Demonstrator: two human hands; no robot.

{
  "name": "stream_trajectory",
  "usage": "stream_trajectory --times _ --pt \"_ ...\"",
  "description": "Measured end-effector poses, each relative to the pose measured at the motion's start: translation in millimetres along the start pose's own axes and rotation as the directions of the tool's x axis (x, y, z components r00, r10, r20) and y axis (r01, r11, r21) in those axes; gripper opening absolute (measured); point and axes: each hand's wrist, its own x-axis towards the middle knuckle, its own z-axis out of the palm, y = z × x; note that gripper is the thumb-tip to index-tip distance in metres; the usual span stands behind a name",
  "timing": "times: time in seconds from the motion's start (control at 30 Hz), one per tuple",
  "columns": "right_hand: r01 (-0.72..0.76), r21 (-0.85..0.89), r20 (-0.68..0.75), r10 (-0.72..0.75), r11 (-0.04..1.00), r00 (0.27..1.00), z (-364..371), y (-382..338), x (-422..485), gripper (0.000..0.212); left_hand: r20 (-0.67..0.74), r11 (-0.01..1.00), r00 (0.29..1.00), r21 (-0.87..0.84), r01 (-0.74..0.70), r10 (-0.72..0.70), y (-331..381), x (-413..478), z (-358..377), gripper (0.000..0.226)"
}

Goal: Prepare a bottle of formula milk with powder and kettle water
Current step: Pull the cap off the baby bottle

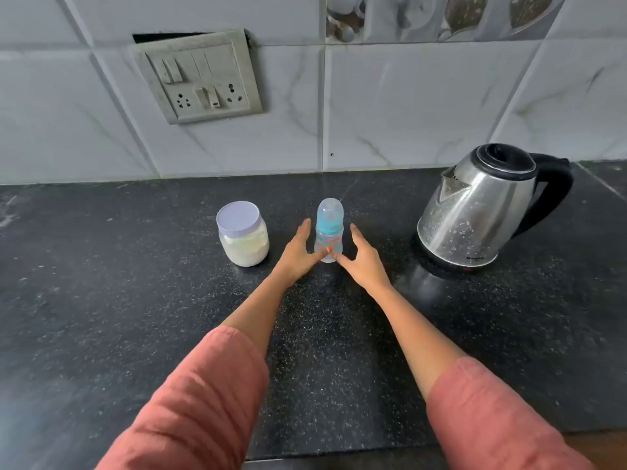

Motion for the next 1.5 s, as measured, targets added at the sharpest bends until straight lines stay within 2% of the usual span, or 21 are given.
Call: stream_trajectory --times 0.13,0.23,0.33,0.53,0.87,1.27,1.5 --pt "-0.042 0.059 0.094 0.037 0.997 0.995 7 -9 15 0.078 0.037 0.986 0.999 -0.165 0.031 -0.025 0 10 4 0.073" --pt "-0.043 0.12 0.04 0.039 0.992 0.998 12 -9 20 0.063 -0.006 0.966 1.0 -0.259 0.025 -0.028 1 15 7 0.061" --pt "-0.016 0.152 -0.007 0.018 0.988 1.0 13 -7 19 0.055 -0.039 0.96 0.999 -0.28 0.005 -0.016 -1 16 8 0.058" --pt "0.049 0.158 0.0 -0.049 0.986 0.999 0 -10 -4 0.053 -0.06 0.96 0.998 -0.28 -0.022 0.005 7 -6 7 0.058" --pt "0.014 0.211 0.066 -0.028 0.977 0.997 -19 -18 -99 0.056 -0.116 0.987 0.993 -0.157 -0.041 0.023 32 -107 18 0.056" --pt "-0.02 0.285 0.074 -0.001 0.958 0.997 -1 0 -173 0.054 -0.127 0.976 0.992 -0.213 -0.041 0.015 3 -179 48 0.057" --pt "-0.02 0.24 0.081 0.001 0.971 0.997 9 11 -184 0.057 -0.113 0.973 0.994 -0.23 -0.029 0.003 -13 -190 59 0.059"
